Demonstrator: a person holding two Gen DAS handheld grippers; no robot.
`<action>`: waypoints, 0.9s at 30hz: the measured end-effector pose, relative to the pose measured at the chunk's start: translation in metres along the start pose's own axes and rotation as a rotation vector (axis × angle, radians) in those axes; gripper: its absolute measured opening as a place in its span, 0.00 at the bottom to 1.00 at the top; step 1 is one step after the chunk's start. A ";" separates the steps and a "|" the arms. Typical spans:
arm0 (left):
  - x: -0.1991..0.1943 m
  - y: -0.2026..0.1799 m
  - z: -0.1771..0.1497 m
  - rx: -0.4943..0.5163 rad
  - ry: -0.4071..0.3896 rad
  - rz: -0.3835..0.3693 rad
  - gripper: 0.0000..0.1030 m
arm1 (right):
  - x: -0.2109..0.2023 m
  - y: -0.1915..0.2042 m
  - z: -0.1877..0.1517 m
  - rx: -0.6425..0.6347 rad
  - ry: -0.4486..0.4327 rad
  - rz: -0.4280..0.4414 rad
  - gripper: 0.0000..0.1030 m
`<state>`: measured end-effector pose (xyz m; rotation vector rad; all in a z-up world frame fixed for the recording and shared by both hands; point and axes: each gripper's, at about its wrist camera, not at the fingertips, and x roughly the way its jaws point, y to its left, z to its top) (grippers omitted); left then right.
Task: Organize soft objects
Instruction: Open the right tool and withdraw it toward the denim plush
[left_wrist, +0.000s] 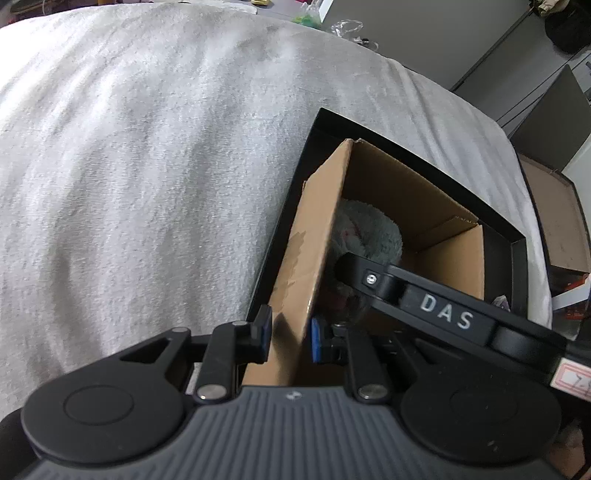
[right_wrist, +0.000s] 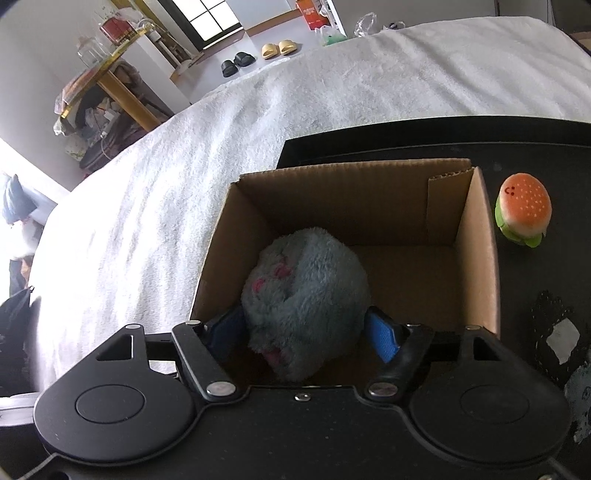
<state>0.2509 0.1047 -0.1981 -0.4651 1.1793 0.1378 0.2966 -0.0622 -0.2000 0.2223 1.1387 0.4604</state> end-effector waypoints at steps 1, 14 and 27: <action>-0.002 -0.001 -0.001 0.002 -0.001 0.002 0.18 | -0.002 0.000 -0.001 -0.002 -0.001 0.004 0.66; -0.016 -0.013 -0.012 0.053 -0.026 0.097 0.32 | -0.054 -0.024 -0.003 0.031 -0.071 0.027 0.67; -0.018 -0.034 -0.017 0.126 -0.053 0.166 0.51 | -0.095 -0.084 -0.013 0.076 -0.140 -0.029 0.72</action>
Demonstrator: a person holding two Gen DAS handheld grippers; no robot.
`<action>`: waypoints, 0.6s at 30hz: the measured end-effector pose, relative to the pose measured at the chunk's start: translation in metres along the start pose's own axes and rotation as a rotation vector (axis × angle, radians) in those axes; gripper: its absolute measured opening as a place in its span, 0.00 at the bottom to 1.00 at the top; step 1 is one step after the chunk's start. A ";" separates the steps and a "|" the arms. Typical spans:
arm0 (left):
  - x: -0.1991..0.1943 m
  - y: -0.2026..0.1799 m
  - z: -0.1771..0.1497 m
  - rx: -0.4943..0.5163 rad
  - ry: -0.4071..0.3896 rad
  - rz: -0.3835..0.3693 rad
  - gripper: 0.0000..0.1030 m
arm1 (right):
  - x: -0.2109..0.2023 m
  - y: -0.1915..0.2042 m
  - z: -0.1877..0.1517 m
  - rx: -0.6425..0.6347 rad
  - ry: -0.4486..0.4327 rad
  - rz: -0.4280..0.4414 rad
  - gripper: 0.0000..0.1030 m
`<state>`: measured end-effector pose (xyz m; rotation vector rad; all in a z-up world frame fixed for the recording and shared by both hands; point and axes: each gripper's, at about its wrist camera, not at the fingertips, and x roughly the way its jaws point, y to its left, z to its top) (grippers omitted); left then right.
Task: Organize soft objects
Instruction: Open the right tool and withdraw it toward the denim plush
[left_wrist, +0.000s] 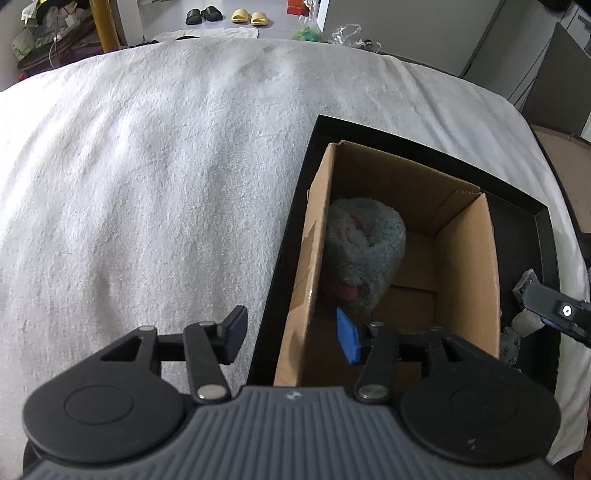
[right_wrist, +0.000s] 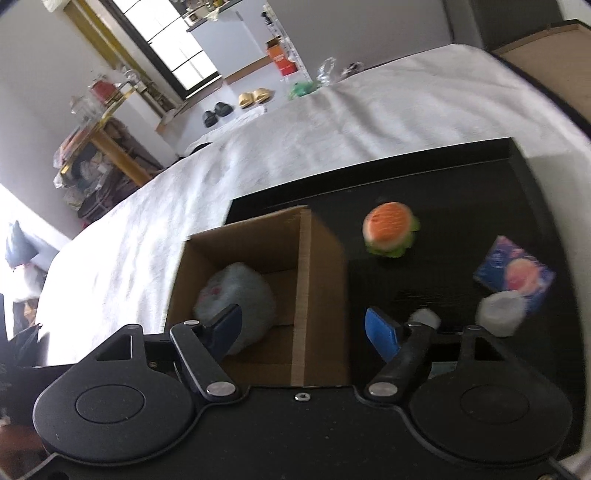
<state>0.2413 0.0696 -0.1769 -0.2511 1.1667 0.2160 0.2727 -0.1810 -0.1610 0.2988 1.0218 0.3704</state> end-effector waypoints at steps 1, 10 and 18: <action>0.000 -0.002 0.000 0.005 -0.003 0.004 0.52 | -0.001 -0.006 -0.001 0.009 0.001 -0.007 0.74; 0.000 -0.020 -0.002 0.061 -0.017 0.060 0.61 | -0.002 -0.045 -0.012 0.050 0.003 -0.028 0.81; 0.004 -0.034 -0.003 0.099 -0.026 0.111 0.63 | 0.007 -0.079 -0.026 0.073 0.014 -0.050 0.82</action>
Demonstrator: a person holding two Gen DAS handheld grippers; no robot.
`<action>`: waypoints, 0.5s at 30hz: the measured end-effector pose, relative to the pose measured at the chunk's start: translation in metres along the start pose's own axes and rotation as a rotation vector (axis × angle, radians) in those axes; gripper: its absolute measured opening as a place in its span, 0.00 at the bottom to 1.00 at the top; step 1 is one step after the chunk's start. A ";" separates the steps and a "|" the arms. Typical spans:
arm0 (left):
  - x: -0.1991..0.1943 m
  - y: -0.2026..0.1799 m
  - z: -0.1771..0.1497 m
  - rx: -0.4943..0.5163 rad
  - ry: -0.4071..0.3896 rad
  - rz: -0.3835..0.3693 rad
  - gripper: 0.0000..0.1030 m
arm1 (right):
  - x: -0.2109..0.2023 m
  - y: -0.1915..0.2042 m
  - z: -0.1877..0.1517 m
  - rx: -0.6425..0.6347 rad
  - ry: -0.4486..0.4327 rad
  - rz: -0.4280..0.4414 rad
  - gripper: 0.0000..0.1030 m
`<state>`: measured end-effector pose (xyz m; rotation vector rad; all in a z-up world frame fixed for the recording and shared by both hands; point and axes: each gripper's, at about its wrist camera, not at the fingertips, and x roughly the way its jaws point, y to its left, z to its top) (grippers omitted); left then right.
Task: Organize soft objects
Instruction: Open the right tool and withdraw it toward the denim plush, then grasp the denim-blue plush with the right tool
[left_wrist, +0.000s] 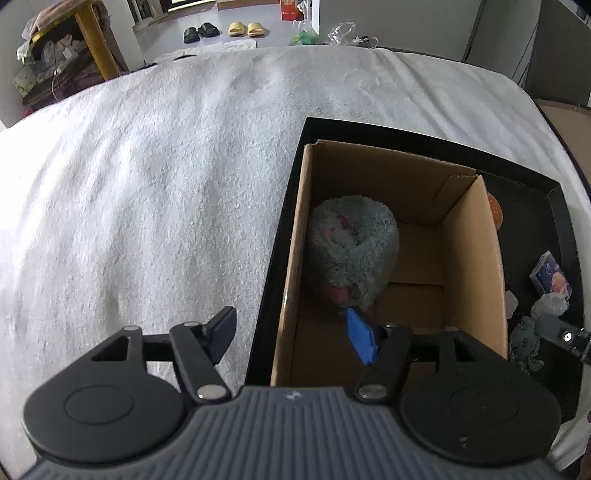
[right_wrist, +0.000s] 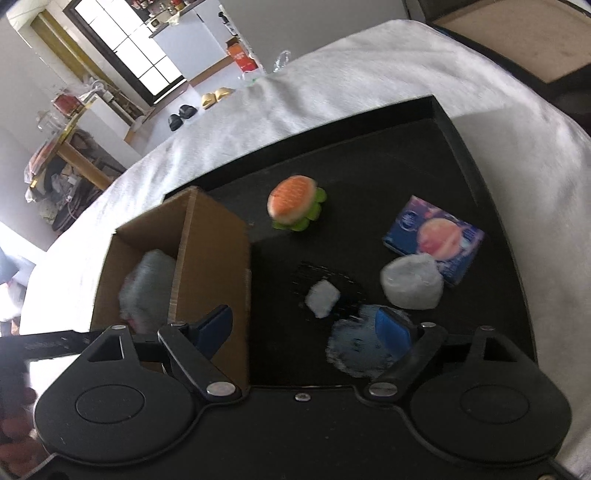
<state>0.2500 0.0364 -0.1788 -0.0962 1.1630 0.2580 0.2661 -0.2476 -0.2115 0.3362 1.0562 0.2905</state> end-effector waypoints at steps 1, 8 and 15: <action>0.001 -0.002 0.000 0.010 0.000 0.011 0.63 | 0.002 -0.003 -0.002 -0.005 0.005 -0.008 0.82; 0.004 -0.012 0.001 0.033 0.001 0.070 0.64 | 0.016 -0.023 -0.012 -0.010 0.014 -0.022 0.80; 0.003 -0.017 0.003 0.038 -0.009 0.110 0.64 | 0.022 -0.030 -0.014 -0.003 0.032 -0.005 0.60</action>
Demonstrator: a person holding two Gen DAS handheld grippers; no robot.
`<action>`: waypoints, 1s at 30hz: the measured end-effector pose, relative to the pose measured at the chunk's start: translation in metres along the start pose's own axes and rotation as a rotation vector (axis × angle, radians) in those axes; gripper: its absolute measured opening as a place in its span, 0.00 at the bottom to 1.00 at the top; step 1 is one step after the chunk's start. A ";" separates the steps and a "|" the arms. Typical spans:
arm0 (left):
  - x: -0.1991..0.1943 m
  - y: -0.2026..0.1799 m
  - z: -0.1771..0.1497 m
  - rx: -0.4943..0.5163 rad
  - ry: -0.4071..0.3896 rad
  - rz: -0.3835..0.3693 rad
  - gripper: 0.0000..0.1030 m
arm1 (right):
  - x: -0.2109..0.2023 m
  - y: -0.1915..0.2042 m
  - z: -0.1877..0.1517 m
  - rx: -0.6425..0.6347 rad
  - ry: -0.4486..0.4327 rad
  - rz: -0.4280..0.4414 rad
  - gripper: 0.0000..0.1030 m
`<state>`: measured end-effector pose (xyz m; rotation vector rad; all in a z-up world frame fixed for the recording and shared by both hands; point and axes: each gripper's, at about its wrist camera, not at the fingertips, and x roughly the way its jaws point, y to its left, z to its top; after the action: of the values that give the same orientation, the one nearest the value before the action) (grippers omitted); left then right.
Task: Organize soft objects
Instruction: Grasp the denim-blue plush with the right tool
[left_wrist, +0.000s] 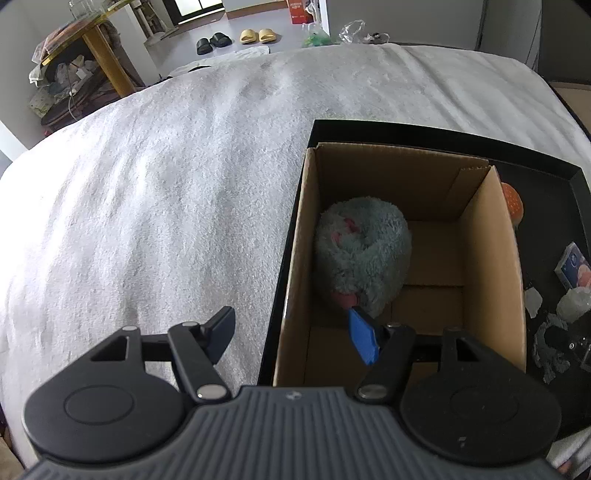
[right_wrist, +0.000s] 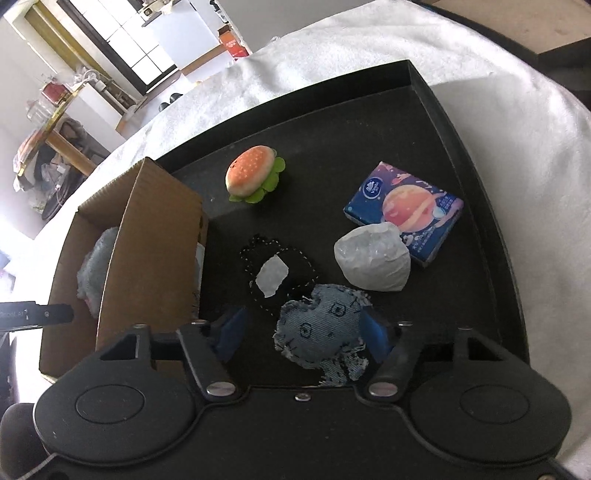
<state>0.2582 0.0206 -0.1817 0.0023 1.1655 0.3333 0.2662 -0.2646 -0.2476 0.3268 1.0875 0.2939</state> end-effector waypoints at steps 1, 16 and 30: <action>0.000 -0.001 0.000 -0.001 0.002 0.003 0.64 | 0.001 -0.001 0.000 0.007 0.004 0.005 0.57; 0.001 -0.002 0.000 0.004 0.002 0.006 0.64 | 0.016 0.004 -0.003 -0.037 0.049 -0.044 0.61; -0.007 0.014 -0.001 -0.028 -0.013 -0.047 0.64 | 0.001 0.014 -0.004 -0.105 0.026 -0.109 0.30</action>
<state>0.2513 0.0320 -0.1736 -0.0477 1.1457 0.3073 0.2620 -0.2510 -0.2446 0.1696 1.1066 0.2581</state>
